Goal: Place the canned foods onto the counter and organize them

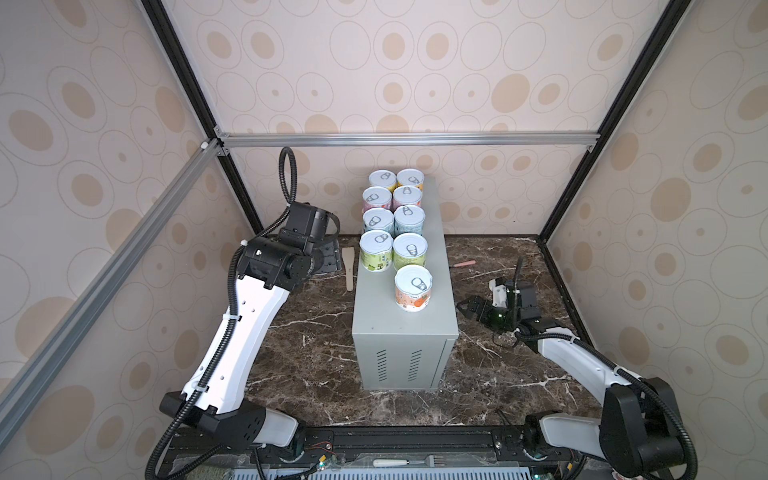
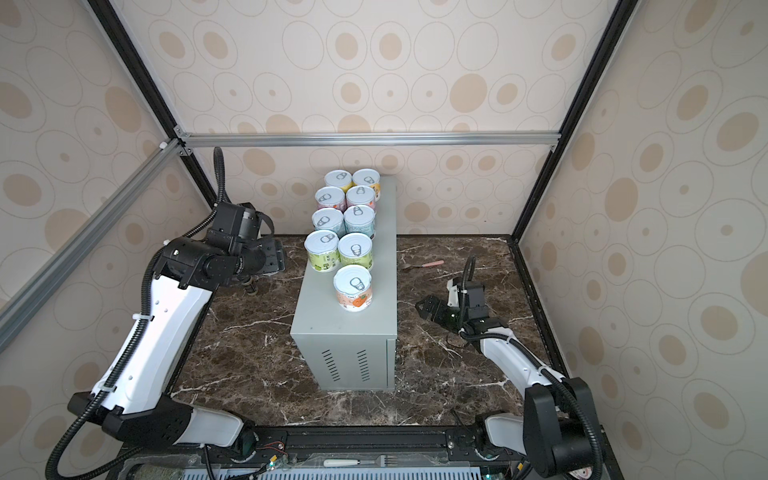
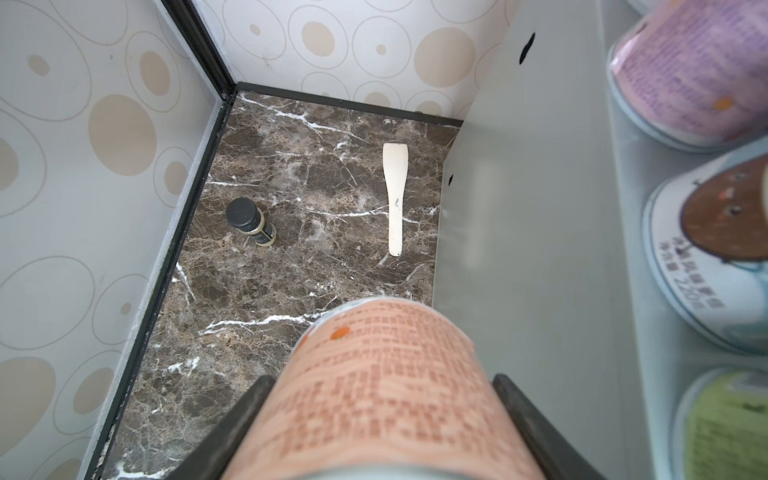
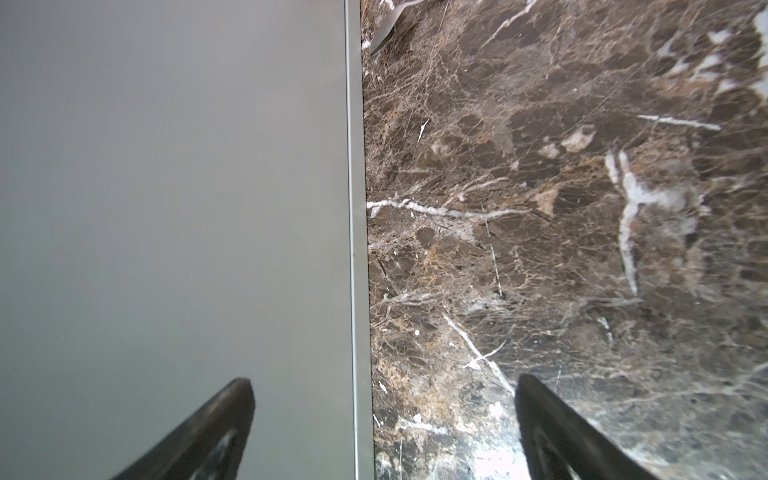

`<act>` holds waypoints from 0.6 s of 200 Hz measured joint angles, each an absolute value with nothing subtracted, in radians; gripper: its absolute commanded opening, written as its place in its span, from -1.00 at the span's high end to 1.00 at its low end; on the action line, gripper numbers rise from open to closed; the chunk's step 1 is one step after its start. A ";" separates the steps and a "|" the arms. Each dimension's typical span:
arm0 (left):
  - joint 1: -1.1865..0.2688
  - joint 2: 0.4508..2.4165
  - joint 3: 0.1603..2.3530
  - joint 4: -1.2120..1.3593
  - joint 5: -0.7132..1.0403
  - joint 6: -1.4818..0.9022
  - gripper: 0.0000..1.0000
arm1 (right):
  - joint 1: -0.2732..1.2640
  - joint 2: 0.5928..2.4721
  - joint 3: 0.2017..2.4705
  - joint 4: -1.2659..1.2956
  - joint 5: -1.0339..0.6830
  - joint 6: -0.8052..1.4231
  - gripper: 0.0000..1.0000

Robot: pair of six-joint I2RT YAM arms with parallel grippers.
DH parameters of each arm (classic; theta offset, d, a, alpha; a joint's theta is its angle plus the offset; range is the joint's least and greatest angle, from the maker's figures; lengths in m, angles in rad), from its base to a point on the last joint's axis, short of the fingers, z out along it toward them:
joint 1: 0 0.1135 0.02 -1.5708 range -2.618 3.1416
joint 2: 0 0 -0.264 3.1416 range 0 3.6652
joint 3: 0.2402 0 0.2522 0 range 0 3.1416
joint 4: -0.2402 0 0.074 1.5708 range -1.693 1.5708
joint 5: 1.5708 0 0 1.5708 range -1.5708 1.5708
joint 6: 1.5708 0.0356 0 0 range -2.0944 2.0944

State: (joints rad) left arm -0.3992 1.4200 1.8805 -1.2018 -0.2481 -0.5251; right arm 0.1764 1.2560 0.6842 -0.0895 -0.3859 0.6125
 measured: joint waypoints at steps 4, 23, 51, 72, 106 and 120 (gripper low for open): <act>-0.402 1.417 1.881 -1.207 -0.247 -0.527 -0.07 | 0.176 1.256 0.684 -0.089 -0.386 0.612 -1.00; -0.411 1.406 1.881 -1.226 -0.238 -0.530 -0.07 | 0.176 1.256 0.684 -0.089 -0.386 0.612 -1.00; -0.416 1.371 1.875 -1.242 -0.206 -0.536 -0.07 | 0.176 1.256 0.684 -0.089 -0.386 0.612 -1.00; -0.419 1.340 1.873 -1.259 -0.177 -0.540 -0.07 | 0.176 1.256 0.684 -0.089 -0.386 0.612 -1.00; -0.424 1.312 1.875 -1.283 -0.126 -0.551 -0.06 | 0.176 1.256 0.684 -0.089 -0.385 0.612 -1.00; -0.426 1.311 1.882 -1.296 -0.105 -0.555 -0.06 | 0.176 1.257 0.684 -0.089 -0.385 0.612 -1.00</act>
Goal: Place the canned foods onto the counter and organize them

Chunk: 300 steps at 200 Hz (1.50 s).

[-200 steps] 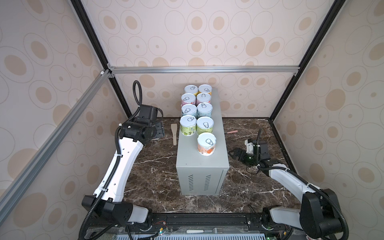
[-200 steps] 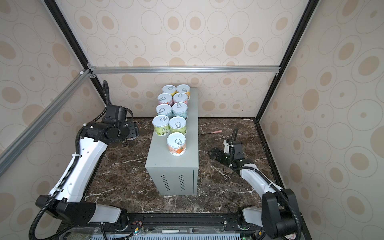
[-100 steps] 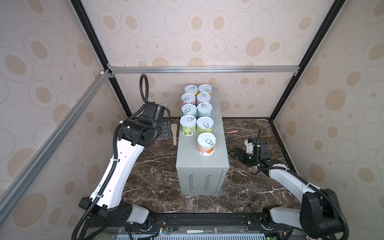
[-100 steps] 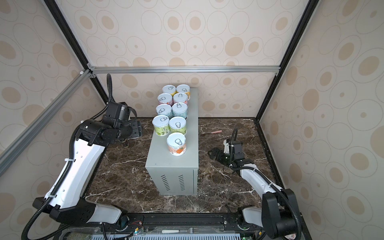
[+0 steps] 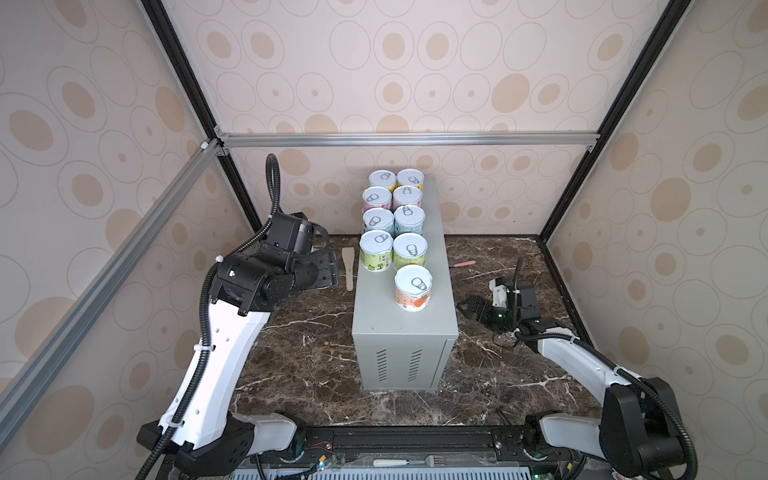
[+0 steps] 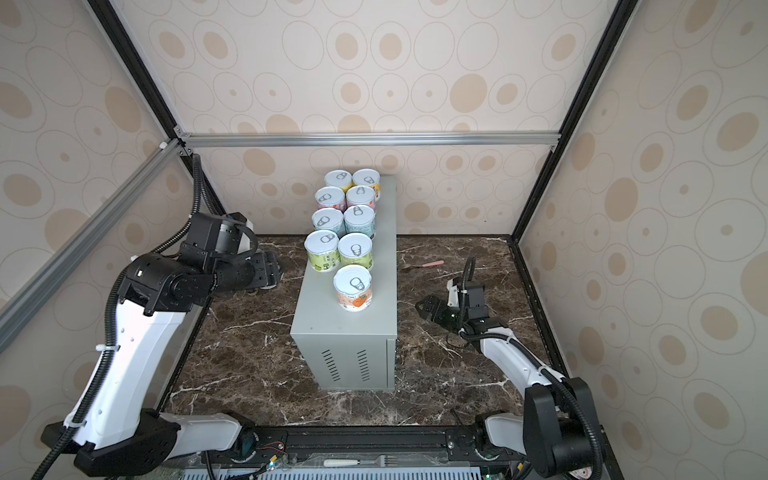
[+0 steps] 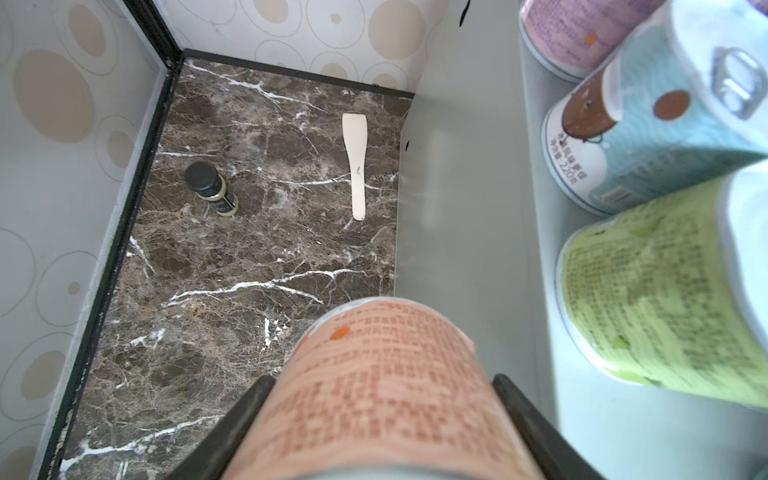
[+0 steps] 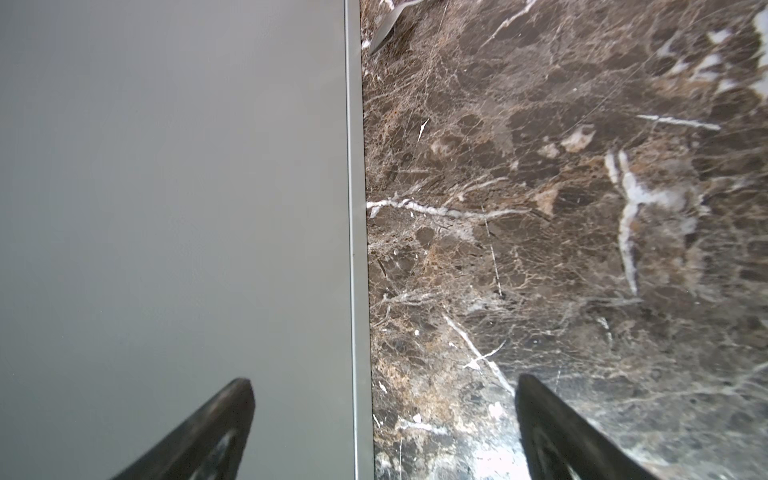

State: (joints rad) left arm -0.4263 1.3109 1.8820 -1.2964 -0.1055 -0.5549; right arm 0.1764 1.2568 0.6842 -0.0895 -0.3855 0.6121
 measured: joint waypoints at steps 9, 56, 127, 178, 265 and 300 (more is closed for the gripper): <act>-0.429 1.311 1.884 -1.301 -0.093 -0.557 -0.05 | 0.176 1.258 0.684 -0.089 -0.385 0.612 -1.00; -0.457 1.315 1.890 -1.331 -0.065 -0.563 0.00 | 0.176 1.268 0.684 -0.089 -0.386 0.612 -1.00; -0.508 1.350 1.971 -1.372 -0.029 -0.573 0.06 | 0.176 1.274 0.684 -0.086 -0.385 0.612 -1.00; -0.570 1.377 1.984 -1.378 -0.017 -0.582 0.07 | 0.176 1.274 0.684 -0.084 -0.385 0.612 -1.00; -0.694 1.430 2.047 -1.370 -0.043 -0.598 0.07 | 0.176 1.278 0.684 -0.082 -0.385 0.612 -1.00; -0.726 1.433 2.050 -1.367 -0.051 -0.606 0.04 | 0.177 1.289 0.684 -0.082 -0.385 0.612 -1.00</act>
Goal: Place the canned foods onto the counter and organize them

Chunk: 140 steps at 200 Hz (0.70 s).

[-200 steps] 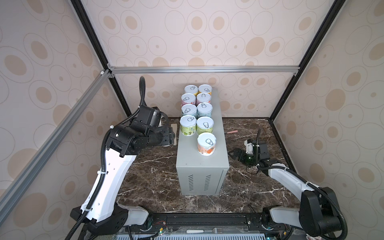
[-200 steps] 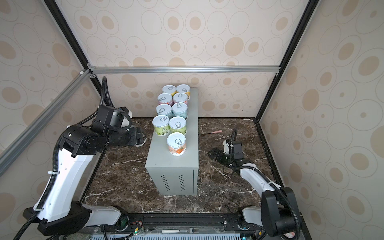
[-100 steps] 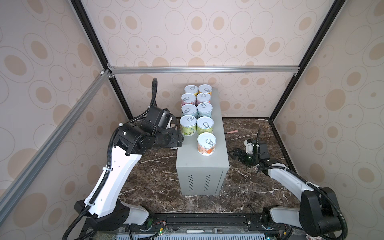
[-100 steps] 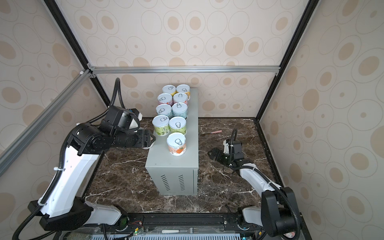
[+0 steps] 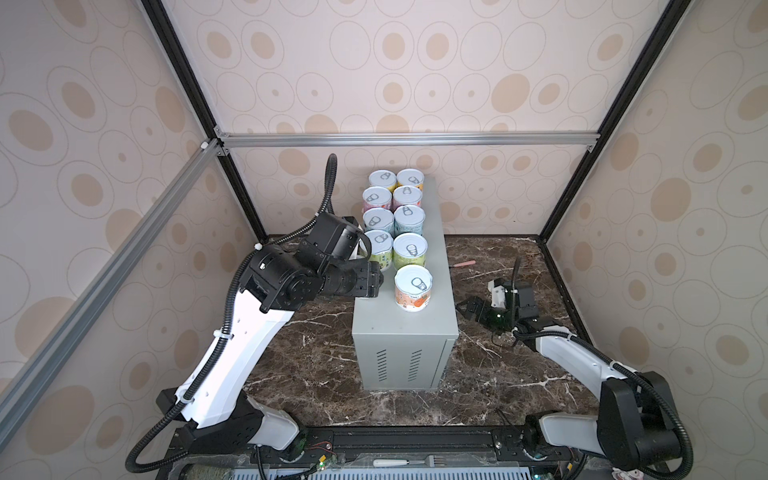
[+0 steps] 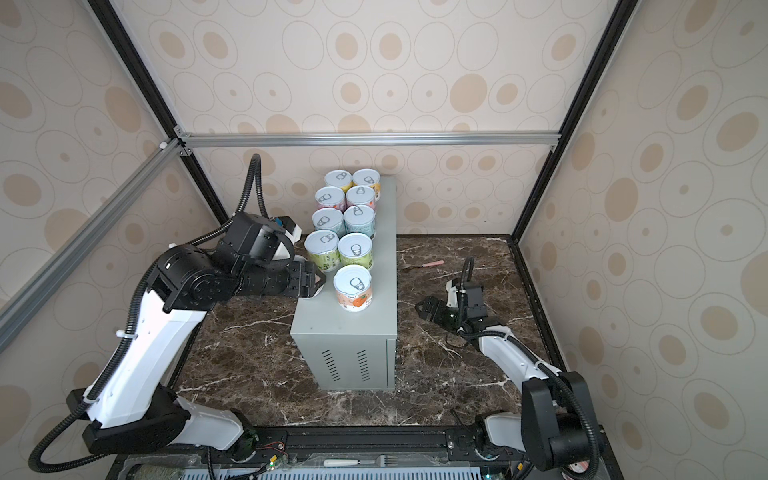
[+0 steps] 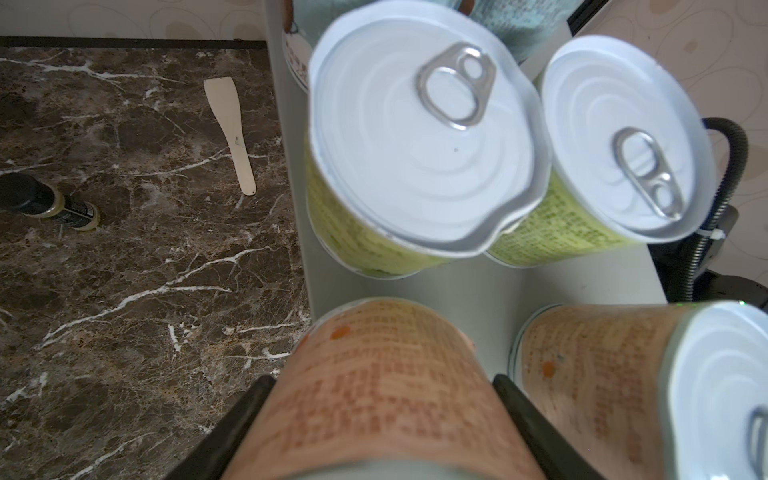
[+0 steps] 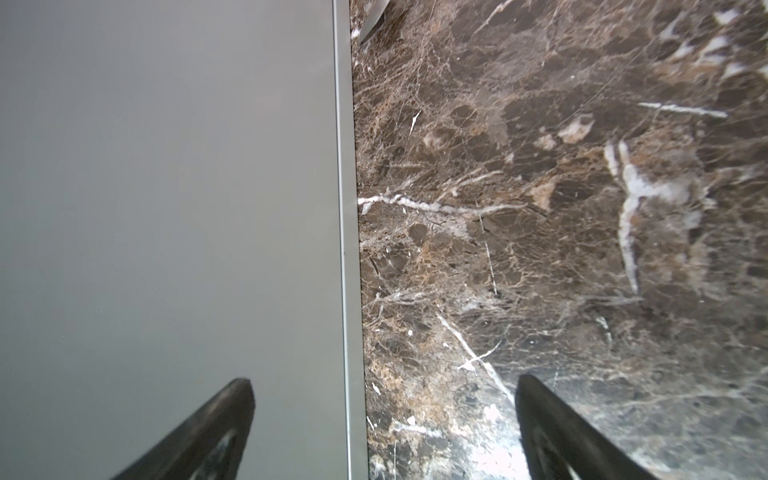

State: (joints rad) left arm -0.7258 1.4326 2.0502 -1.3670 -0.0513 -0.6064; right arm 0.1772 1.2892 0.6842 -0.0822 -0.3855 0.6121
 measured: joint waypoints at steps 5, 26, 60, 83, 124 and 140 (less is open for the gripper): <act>-0.730 1.433 2.050 -1.366 -0.052 -0.607 0.02 | 0.177 1.290 0.684 -0.082 -0.385 0.612 -1.00; -0.746 1.436 2.050 -1.362 -0.055 -0.607 -0.09 | 0.177 1.291 0.684 -0.082 -0.385 0.612 -1.00; -0.753 1.445 2.054 -1.353 -0.065 -0.607 -0.26 | 0.178 1.291 0.684 -0.082 -0.385 0.612 -1.00; -0.754 1.453 2.060 -1.350 -0.073 -0.607 -0.38 | 0.178 1.291 0.684 -0.082 -0.385 0.612 -1.00; -0.755 1.469 2.076 -1.351 -0.077 -0.607 -0.57 | 0.178 1.291 0.684 -0.082 -0.385 0.612 -1.00; -0.755 1.479 2.087 -1.356 -0.077 -0.607 -0.62 | 0.178 1.291 0.684 -0.082 -0.385 0.612 -1.00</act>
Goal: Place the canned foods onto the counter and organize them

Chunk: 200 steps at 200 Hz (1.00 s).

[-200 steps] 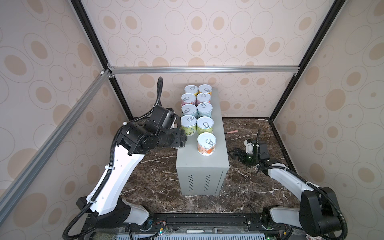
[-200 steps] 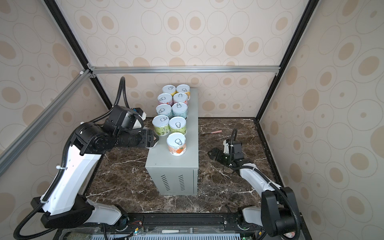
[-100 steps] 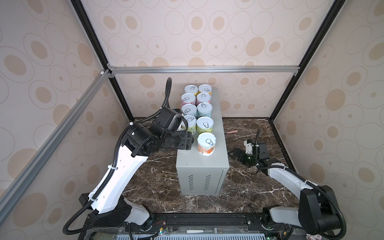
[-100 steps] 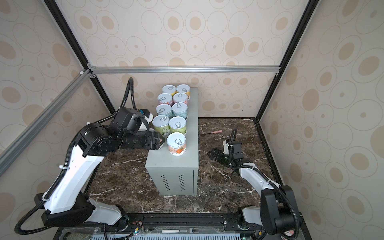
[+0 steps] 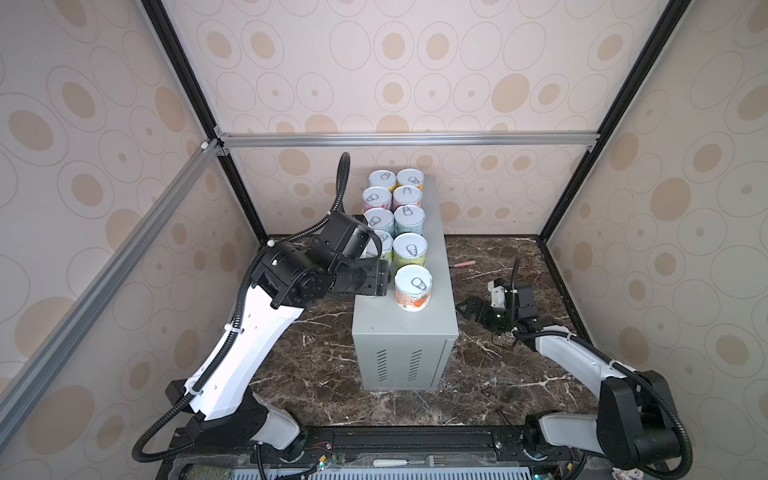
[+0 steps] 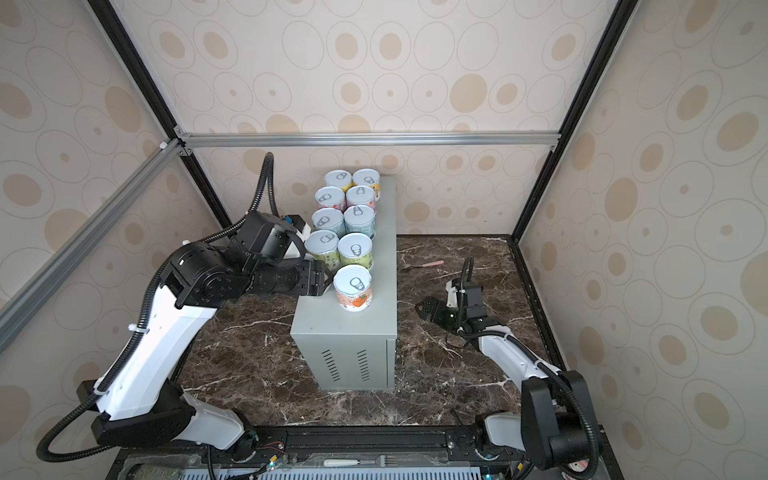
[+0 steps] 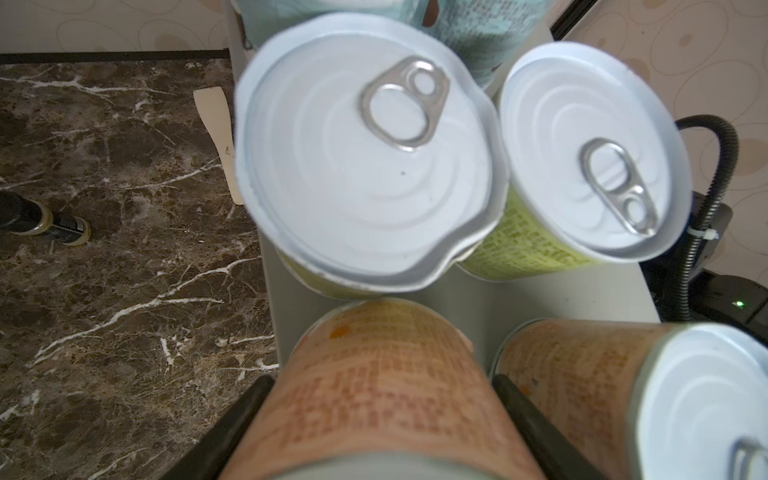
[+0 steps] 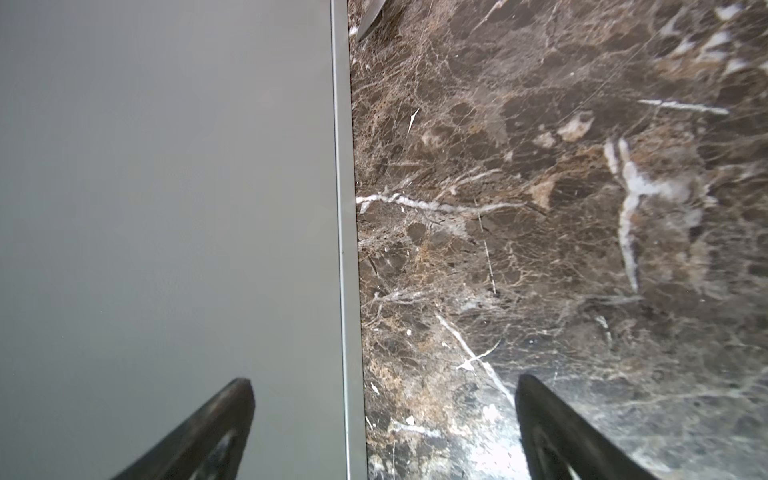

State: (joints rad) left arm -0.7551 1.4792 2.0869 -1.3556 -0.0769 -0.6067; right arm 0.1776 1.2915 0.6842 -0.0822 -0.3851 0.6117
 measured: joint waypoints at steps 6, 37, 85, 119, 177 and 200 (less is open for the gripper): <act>-0.755 1.481 2.090 -1.355 -0.077 -0.607 -0.64 | 0.178 1.291 0.684 -0.082 -0.385 0.612 -1.00; -0.758 1.488 2.103 -1.356 -0.078 -0.607 -0.74 | 0.178 1.291 0.684 -0.083 -0.385 0.610 -1.00; -0.759 1.489 2.154 -1.354 -0.079 -0.607 -0.76 | 0.178 1.271 0.684 -0.094 -0.381 0.598 -1.00; -0.759 1.496 2.214 -1.355 -0.078 -0.607 -0.75 | 0.178 1.228 0.685 -0.117 -0.376 0.579 -0.95; -0.759 1.498 2.255 -1.355 -0.077 -0.606 -0.71 | 0.178 1.157 0.711 -0.203 -0.337 0.543 -0.81; -0.760 1.489 2.262 -1.354 -0.082 -0.606 -0.63 | 0.178 1.110 0.738 -0.239 -0.322 0.531 -0.77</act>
